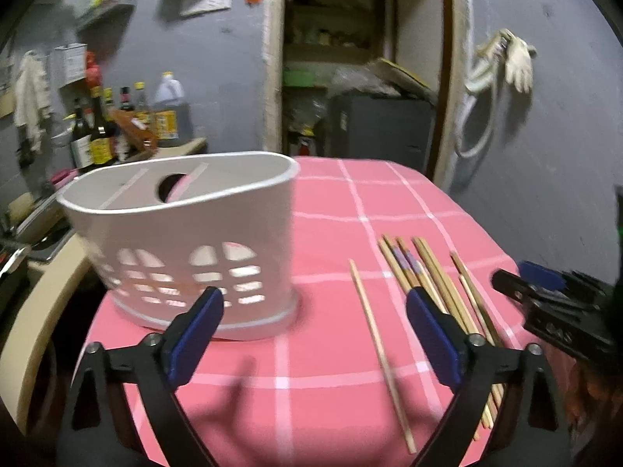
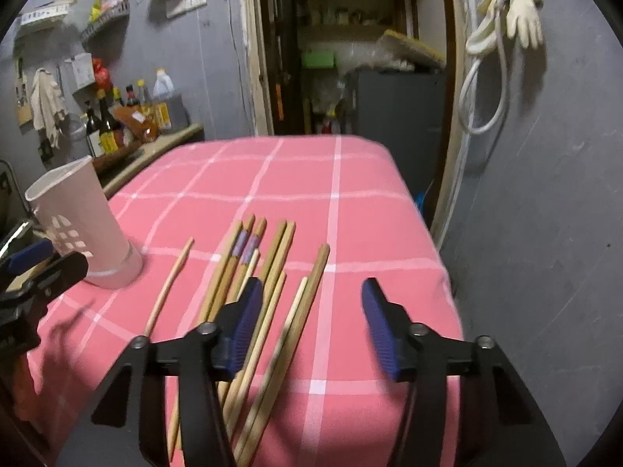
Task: Organize utensils
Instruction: 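Move the right gripper toward the wooden chopsticks while the left gripper approaches them too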
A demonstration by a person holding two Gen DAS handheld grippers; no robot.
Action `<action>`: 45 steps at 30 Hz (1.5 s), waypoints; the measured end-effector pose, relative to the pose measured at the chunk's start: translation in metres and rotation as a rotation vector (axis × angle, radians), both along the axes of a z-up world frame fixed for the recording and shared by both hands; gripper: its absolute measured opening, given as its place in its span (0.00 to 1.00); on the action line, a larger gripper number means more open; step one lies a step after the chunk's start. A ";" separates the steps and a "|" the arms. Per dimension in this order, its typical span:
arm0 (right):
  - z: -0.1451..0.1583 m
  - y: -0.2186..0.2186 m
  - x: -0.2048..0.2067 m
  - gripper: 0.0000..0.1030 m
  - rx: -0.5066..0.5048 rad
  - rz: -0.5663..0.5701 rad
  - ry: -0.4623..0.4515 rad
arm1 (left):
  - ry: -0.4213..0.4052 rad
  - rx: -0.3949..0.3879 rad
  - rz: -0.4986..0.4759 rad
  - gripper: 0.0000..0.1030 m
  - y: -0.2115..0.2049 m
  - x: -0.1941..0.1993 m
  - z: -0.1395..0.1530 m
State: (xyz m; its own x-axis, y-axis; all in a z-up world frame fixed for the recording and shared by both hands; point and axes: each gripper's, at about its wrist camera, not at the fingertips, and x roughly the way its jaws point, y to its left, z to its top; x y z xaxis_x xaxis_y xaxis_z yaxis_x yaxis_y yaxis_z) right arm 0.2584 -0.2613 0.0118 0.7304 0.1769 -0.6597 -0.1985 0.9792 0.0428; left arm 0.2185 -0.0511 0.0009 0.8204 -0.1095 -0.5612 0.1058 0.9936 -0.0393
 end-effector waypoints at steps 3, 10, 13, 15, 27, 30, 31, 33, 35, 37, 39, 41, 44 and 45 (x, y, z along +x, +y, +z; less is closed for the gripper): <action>-0.004 -0.002 0.010 0.35 0.000 0.004 0.041 | 0.039 0.010 -0.054 0.66 -0.011 0.008 -0.008; -0.010 -0.004 0.028 0.21 0.001 0.004 0.098 | 0.175 0.003 -0.120 0.40 -0.026 0.040 -0.030; -0.015 -0.005 0.040 0.19 0.013 -0.002 0.132 | 0.217 -0.013 -0.119 0.37 -0.025 0.050 -0.037; -0.018 -0.006 0.048 0.19 0.029 -0.005 0.156 | 0.245 -0.026 -0.121 0.35 -0.024 0.055 -0.040; -0.025 -0.016 0.055 0.18 0.052 0.001 0.233 | 0.314 -0.091 -0.133 0.29 -0.015 0.063 -0.045; -0.024 -0.023 0.048 0.17 0.075 -0.004 0.236 | 0.314 -0.100 -0.136 0.29 -0.013 0.063 -0.045; -0.023 -0.025 0.045 0.17 0.079 -0.013 0.236 | 0.314 -0.100 -0.137 0.29 -0.013 0.063 -0.045; -0.023 -0.024 0.042 0.17 0.073 -0.017 0.237 | 0.314 -0.101 -0.140 0.29 -0.012 0.061 -0.044; -0.023 -0.022 0.037 0.18 0.065 -0.017 0.244 | 0.316 -0.098 -0.143 0.28 -0.012 0.060 -0.043; -0.023 -0.018 0.033 0.19 0.063 -0.013 0.258 | 0.319 -0.096 -0.144 0.28 -0.013 0.061 -0.044; -0.024 -0.016 0.027 0.21 0.069 -0.032 0.266 | 0.326 -0.097 -0.145 0.28 -0.013 0.062 -0.044; -0.023 -0.013 0.023 0.25 0.068 -0.040 0.267 | 0.332 -0.102 -0.147 0.28 -0.013 0.062 -0.043; -0.023 -0.009 0.015 0.27 0.075 -0.045 0.272 | 0.341 -0.115 -0.154 0.28 -0.011 0.059 -0.043; -0.024 -0.007 0.013 0.27 0.067 -0.045 0.271 | 0.343 -0.118 -0.157 0.28 -0.010 0.058 -0.042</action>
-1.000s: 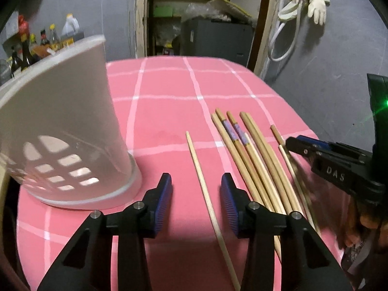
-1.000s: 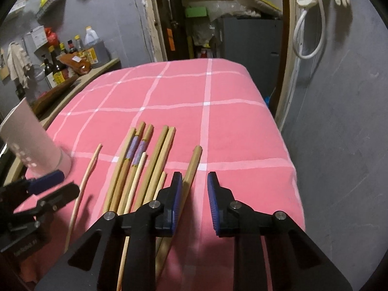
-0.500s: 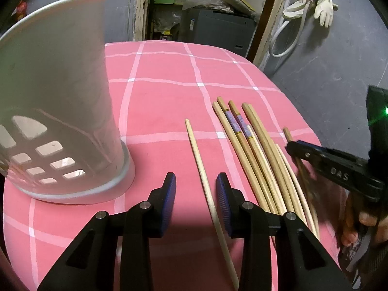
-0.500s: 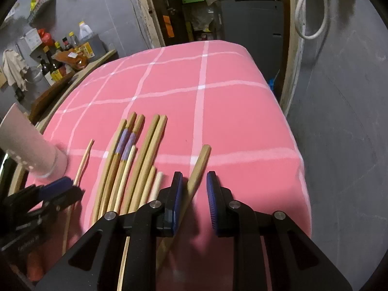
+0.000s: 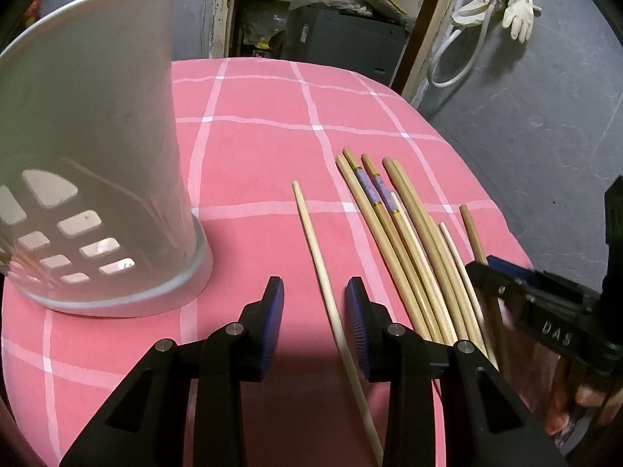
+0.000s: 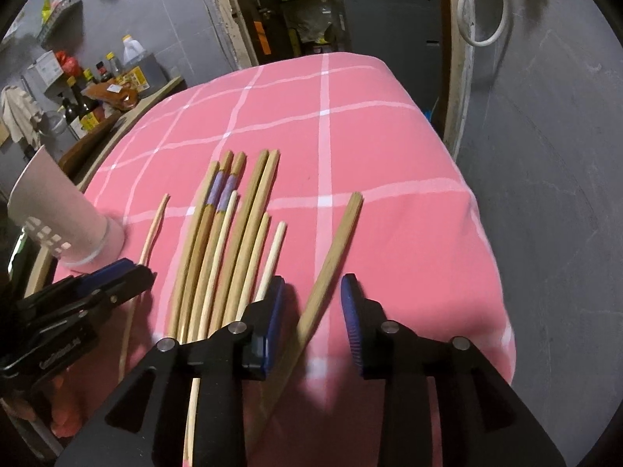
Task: Organize utensils
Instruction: 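Move the right gripper toward the wooden chopsticks while the left gripper approaches them too, then close the left gripper on one chopstick while the right gripper grasps another, then lift the chopsticks with both grippers and carry them over the white holder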
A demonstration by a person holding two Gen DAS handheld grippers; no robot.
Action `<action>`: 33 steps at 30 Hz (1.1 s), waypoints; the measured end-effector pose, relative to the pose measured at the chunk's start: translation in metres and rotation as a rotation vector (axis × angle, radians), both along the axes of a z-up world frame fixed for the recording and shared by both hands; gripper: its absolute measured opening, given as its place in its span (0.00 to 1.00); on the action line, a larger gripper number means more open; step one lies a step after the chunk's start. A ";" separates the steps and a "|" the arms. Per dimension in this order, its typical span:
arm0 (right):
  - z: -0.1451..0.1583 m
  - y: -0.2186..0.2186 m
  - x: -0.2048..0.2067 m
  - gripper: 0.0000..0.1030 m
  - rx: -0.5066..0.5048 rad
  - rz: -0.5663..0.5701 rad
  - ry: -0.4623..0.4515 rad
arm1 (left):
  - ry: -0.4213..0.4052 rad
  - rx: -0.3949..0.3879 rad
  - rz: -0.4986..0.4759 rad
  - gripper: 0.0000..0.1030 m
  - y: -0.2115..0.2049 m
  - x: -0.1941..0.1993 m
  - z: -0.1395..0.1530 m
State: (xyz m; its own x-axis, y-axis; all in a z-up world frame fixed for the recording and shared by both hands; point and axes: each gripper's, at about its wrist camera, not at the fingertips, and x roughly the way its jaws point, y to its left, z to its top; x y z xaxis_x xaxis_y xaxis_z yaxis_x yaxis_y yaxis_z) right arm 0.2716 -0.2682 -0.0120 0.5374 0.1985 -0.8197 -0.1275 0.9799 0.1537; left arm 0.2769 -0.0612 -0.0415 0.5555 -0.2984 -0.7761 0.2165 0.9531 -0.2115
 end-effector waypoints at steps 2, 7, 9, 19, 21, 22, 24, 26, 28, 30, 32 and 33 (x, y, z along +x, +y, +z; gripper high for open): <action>-0.001 0.003 -0.003 0.27 -0.014 0.000 -0.004 | 0.003 -0.002 -0.003 0.28 0.001 -0.002 -0.001; -0.001 0.003 0.007 0.13 -0.032 -0.043 0.014 | 0.007 -0.003 -0.003 0.23 0.000 -0.002 0.000; 0.000 0.001 0.012 0.11 -0.031 -0.053 0.036 | 0.018 -0.011 0.002 0.14 0.001 0.000 -0.001; 0.004 -0.023 -0.003 0.05 0.166 -0.125 0.028 | 0.063 -0.088 -0.001 0.02 0.010 -0.008 0.009; 0.007 -0.026 -0.016 0.05 0.218 -0.122 -0.016 | 0.044 -0.089 -0.009 0.02 0.009 -0.017 0.013; 0.008 -0.026 -0.021 0.05 0.241 -0.120 -0.032 | 0.037 -0.088 -0.011 0.02 0.009 -0.020 0.014; 0.015 -0.023 -0.033 0.05 0.267 -0.104 -0.085 | 0.005 -0.090 -0.013 0.02 0.009 -0.030 0.019; 0.026 -0.016 -0.045 0.05 0.282 -0.073 -0.166 | -0.044 -0.100 -0.013 0.02 0.010 -0.040 0.027; 0.041 -0.005 -0.061 0.05 0.294 -0.033 -0.280 | -0.101 -0.105 0.008 0.02 0.013 -0.048 0.035; 0.053 0.006 -0.069 0.05 0.304 -0.006 -0.365 | -0.161 -0.110 0.045 0.02 0.018 -0.055 0.044; 0.062 0.016 -0.078 0.05 0.318 0.023 -0.437 | -0.216 -0.136 0.073 0.02 0.027 -0.061 0.054; 0.069 0.023 -0.081 0.05 0.323 0.042 -0.475 | -0.236 -0.143 0.084 0.02 0.030 -0.063 0.059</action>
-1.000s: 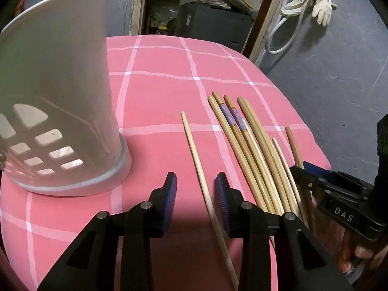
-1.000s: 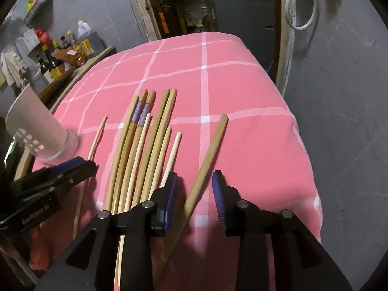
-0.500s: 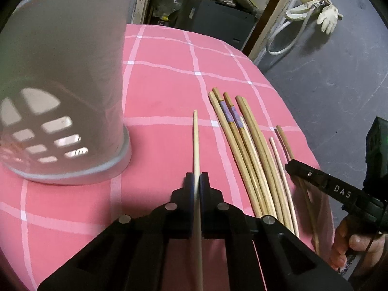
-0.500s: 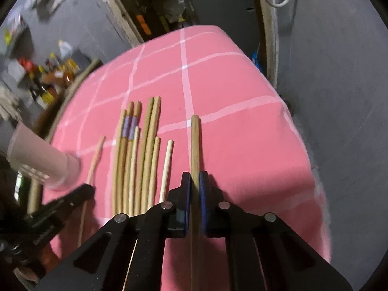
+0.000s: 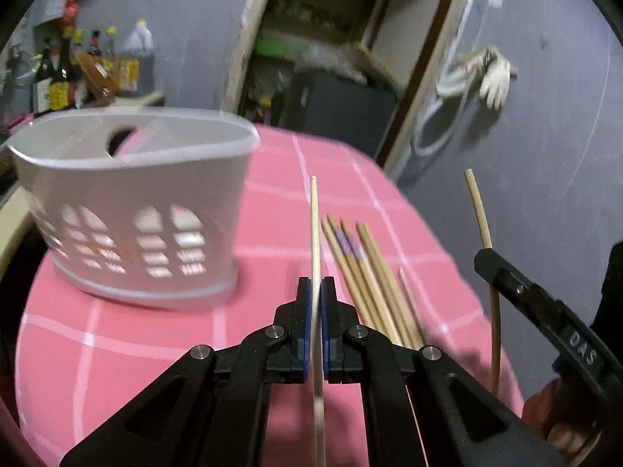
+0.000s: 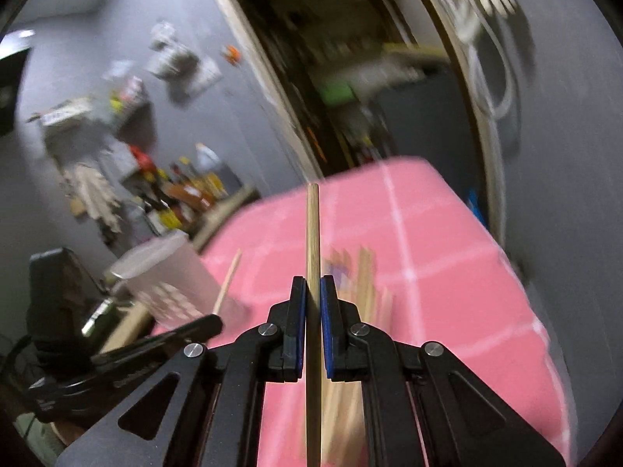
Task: Organize utensils
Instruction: 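Lift the chopsticks with both grippers and carry them over the white holder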
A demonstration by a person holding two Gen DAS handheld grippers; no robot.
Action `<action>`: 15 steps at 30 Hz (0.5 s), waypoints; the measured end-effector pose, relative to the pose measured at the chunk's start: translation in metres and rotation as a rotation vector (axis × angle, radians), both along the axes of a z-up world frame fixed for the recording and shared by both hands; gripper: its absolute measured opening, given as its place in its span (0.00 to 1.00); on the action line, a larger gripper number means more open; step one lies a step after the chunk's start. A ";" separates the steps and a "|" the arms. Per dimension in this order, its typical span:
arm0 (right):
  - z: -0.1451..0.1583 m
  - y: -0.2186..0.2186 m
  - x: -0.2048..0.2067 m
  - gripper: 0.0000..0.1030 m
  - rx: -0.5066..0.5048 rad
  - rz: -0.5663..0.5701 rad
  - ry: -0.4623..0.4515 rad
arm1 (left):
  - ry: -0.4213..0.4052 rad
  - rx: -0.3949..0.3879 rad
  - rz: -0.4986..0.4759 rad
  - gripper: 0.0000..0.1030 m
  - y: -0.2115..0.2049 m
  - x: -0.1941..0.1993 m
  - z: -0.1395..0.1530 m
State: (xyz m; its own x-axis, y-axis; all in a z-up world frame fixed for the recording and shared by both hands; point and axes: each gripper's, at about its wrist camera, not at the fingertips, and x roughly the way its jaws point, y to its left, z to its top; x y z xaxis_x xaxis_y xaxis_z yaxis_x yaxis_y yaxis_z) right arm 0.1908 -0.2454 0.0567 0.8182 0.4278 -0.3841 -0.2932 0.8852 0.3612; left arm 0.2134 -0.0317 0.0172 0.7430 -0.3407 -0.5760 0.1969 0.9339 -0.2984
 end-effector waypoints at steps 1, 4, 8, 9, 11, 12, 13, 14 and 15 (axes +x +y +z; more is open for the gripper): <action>0.004 0.006 0.001 0.05 0.002 0.010 -0.027 | -0.027 -0.010 0.018 0.02 0.005 -0.003 0.006; 0.017 0.026 0.006 0.05 0.011 0.041 -0.109 | -0.106 -0.026 0.045 0.02 0.016 -0.013 0.022; 0.034 0.047 0.013 0.05 0.049 0.081 -0.192 | -0.209 -0.055 0.061 0.03 0.031 -0.023 0.047; 0.041 0.053 0.016 0.05 0.063 0.092 -0.210 | -0.238 -0.064 0.068 0.03 0.036 -0.024 0.056; 0.054 0.064 0.024 0.05 0.097 0.107 -0.254 | -0.284 -0.082 0.083 0.03 0.049 -0.025 0.072; 0.060 0.066 0.027 0.05 0.117 0.113 -0.272 | -0.303 -0.089 0.100 0.03 0.058 -0.024 0.079; 0.067 0.072 0.033 0.05 0.148 0.122 -0.292 | -0.319 -0.095 0.120 0.03 0.068 -0.022 0.085; 0.072 0.071 0.033 0.05 0.165 0.125 -0.302 | -0.338 -0.099 0.144 0.03 0.078 -0.019 0.092; 0.079 0.080 0.041 0.05 0.184 0.132 -0.321 | -0.356 -0.101 0.165 0.03 0.088 -0.017 0.098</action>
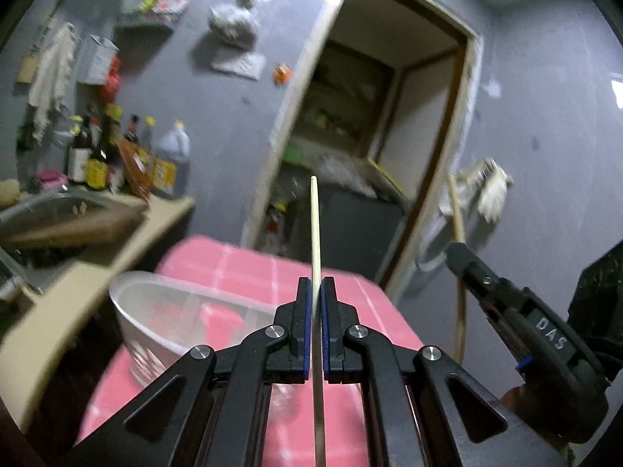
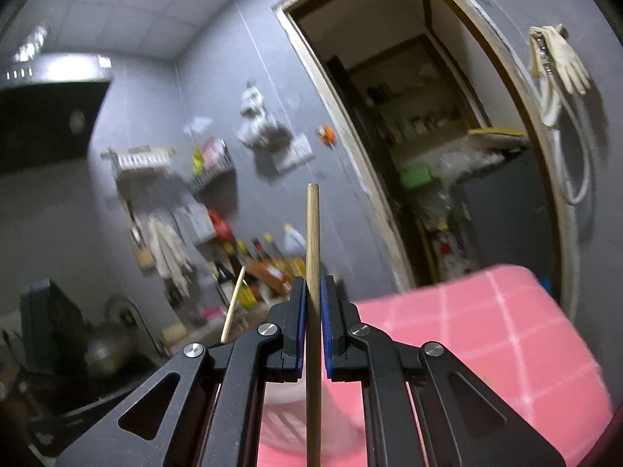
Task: Organize utensils
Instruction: 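Lift the chopsticks with both grippers and carry them over the white holder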
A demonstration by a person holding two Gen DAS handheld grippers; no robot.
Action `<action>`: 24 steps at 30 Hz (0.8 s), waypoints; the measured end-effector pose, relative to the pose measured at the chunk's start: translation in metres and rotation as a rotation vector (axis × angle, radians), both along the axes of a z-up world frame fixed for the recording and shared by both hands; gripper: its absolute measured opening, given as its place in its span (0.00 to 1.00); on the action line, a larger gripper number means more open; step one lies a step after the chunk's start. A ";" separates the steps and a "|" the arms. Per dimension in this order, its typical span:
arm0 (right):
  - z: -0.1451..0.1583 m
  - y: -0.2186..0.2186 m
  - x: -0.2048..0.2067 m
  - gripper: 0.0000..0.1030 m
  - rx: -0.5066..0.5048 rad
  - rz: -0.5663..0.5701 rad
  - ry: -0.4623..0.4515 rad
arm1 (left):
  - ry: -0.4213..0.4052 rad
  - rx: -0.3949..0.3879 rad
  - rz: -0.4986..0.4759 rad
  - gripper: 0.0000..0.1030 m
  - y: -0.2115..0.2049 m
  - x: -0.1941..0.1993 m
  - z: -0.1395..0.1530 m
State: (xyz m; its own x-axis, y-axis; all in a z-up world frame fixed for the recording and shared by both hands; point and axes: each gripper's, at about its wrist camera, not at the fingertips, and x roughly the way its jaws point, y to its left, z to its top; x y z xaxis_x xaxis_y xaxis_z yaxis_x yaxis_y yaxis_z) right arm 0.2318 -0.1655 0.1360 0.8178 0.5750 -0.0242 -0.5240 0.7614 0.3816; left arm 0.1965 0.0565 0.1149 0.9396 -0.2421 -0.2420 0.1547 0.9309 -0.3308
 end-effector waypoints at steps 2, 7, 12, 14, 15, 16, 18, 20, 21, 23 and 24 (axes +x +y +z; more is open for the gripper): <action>0.009 0.011 0.006 0.05 0.019 0.006 -0.035 | -0.040 -0.011 0.041 0.03 0.024 0.008 0.015; 0.028 0.041 0.030 0.05 0.061 0.017 -0.125 | -0.106 -0.011 0.158 0.03 0.073 0.029 0.028; 0.021 0.054 0.048 0.05 0.050 -0.019 -0.163 | -0.150 -0.063 0.241 0.03 0.114 0.051 0.022; 0.015 0.056 0.055 0.05 0.049 -0.031 -0.158 | -0.158 -0.083 0.262 0.02 0.124 0.057 0.017; 0.012 0.057 0.058 0.05 0.048 -0.035 -0.156 | -0.159 -0.091 0.269 0.02 0.128 0.059 0.014; 0.008 0.057 0.061 0.05 0.048 -0.038 -0.151 | -0.160 -0.100 0.272 0.03 0.129 0.060 0.011; 0.002 0.055 0.066 0.05 0.056 -0.045 -0.141 | -0.161 -0.114 0.277 0.03 0.130 0.062 0.005; -0.001 0.053 0.070 0.05 0.074 -0.048 -0.132 | -0.163 -0.116 0.281 0.03 0.126 0.063 -0.001; -0.003 0.051 0.072 0.05 0.088 -0.054 -0.128 | -0.164 -0.118 0.284 0.03 0.125 0.064 -0.004; -0.006 0.050 0.076 0.05 0.104 -0.062 -0.125 | -0.168 -0.125 0.296 0.03 0.121 0.064 -0.011; -0.007 0.049 0.077 0.05 0.109 -0.063 -0.126 | -0.169 -0.128 0.301 0.03 0.119 0.064 -0.014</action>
